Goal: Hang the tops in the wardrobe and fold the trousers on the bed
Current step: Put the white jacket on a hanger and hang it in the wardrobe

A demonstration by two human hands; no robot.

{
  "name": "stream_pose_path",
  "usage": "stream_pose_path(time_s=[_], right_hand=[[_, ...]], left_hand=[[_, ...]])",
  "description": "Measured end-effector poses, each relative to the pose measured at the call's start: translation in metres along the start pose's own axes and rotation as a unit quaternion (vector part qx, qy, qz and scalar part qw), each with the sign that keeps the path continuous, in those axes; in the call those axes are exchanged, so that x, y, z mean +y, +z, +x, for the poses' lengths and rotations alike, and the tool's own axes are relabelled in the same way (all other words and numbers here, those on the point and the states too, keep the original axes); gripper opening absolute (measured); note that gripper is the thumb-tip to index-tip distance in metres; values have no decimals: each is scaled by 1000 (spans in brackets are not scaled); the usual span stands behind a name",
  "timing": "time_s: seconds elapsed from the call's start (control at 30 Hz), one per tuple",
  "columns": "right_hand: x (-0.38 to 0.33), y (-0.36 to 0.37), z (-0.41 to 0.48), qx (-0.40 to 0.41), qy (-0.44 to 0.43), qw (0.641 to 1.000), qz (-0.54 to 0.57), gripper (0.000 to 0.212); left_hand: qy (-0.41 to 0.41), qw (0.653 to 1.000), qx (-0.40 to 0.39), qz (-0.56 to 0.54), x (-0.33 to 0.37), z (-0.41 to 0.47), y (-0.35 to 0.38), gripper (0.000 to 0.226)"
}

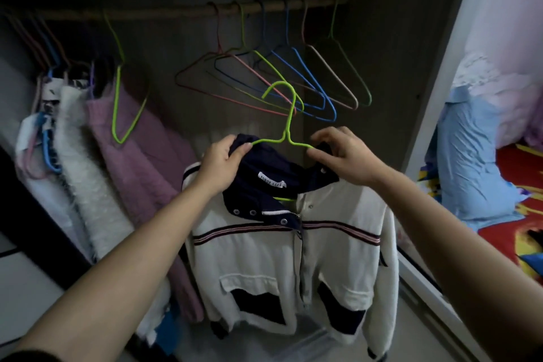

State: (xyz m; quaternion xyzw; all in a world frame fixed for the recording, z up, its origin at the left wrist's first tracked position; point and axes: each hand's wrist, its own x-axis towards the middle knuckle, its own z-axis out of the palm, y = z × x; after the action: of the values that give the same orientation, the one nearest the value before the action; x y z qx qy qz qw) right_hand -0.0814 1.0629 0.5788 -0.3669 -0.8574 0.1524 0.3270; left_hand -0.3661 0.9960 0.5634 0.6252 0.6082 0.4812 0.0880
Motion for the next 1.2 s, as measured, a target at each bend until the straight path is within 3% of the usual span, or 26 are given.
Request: stream_pose_path(time_s=[0.1, 0.2, 0.3, 0.4, 0.6, 0.83, 0.93, 1.2], right_hand=[[7, -18, 8, -113, 16, 990, 79, 26], [1, -23, 21, -120, 23, 971, 207, 23], [-17, -29, 34, -110, 45, 933, 339, 25], [-40, -35, 54, -120, 48, 914, 386, 22], [-88, -23, 100, -70, 70, 905, 414, 27], [-122, 4, 149, -27, 91, 893, 439, 21], [-144, 20, 181, -19, 112, 904, 413, 18], [-193, 66, 274, 22, 81, 927, 366, 16]], left_hand=[[28, 999, 2, 32, 17, 13, 0, 33], [66, 991, 25, 110, 31, 26, -2, 25], [80, 977, 43, 193, 39, 42, -16, 43], [73, 943, 48, 321, 47, 58, -38, 59], [12, 913, 77, 401, 53, 88, -93, 38], [-31, 849, 92, 520, 42, 127, -154, 61], [-33, 830, 84, 551, 39, 153, -174, 61], [-57, 858, 57, 508, 2, 207, -227, 90]])
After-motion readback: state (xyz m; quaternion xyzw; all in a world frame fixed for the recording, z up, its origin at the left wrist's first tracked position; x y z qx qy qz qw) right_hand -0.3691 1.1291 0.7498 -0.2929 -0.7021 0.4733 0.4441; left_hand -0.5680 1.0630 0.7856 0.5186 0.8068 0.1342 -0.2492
